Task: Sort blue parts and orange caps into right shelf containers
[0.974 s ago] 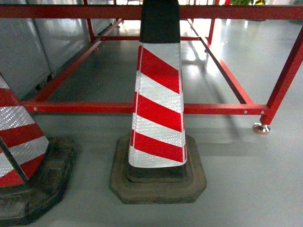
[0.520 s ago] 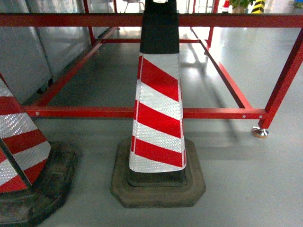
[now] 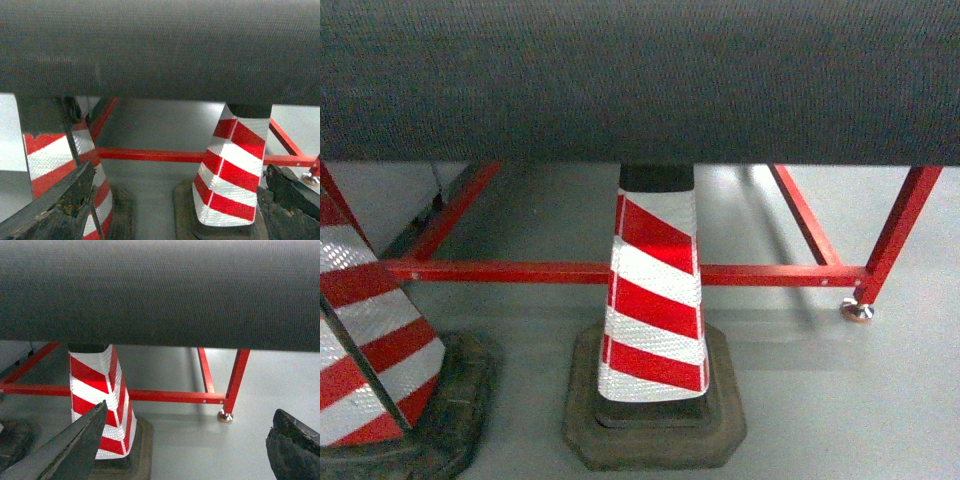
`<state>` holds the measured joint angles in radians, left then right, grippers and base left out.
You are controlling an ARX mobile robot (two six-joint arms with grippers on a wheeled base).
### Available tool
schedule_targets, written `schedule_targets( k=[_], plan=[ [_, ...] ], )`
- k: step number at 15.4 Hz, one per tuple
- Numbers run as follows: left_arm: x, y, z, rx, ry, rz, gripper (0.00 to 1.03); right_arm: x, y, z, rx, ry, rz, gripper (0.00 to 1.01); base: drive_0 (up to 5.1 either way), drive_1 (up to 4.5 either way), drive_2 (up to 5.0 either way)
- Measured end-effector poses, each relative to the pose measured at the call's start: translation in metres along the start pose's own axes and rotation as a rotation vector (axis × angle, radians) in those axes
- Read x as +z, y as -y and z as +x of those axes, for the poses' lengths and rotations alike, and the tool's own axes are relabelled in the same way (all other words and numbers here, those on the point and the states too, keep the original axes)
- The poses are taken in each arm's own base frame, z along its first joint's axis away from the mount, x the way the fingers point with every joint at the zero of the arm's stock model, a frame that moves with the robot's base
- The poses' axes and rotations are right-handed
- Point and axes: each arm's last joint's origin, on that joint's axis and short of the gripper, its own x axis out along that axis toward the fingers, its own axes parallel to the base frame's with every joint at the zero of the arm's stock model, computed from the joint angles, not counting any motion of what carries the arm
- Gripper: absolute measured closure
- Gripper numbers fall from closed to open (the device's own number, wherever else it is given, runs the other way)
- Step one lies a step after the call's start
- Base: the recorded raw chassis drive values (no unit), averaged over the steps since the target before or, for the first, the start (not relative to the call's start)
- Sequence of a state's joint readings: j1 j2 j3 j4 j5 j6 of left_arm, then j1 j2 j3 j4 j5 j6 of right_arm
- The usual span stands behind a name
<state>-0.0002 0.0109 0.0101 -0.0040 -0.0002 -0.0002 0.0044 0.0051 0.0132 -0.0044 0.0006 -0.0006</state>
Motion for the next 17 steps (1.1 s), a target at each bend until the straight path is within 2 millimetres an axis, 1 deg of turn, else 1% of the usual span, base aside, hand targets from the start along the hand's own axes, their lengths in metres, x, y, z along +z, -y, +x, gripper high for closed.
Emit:
schedule_targets(
  k=[17],
  plan=[
    [0.0002, 0.0000, 0.0000, 0.000, 0.001, 0.001, 0.05, -0.0001, 0.0000, 0.0000, 0.001, -0.001, 0.004, 0.03, 0.0, 0.00, 0.0]
  ],
)
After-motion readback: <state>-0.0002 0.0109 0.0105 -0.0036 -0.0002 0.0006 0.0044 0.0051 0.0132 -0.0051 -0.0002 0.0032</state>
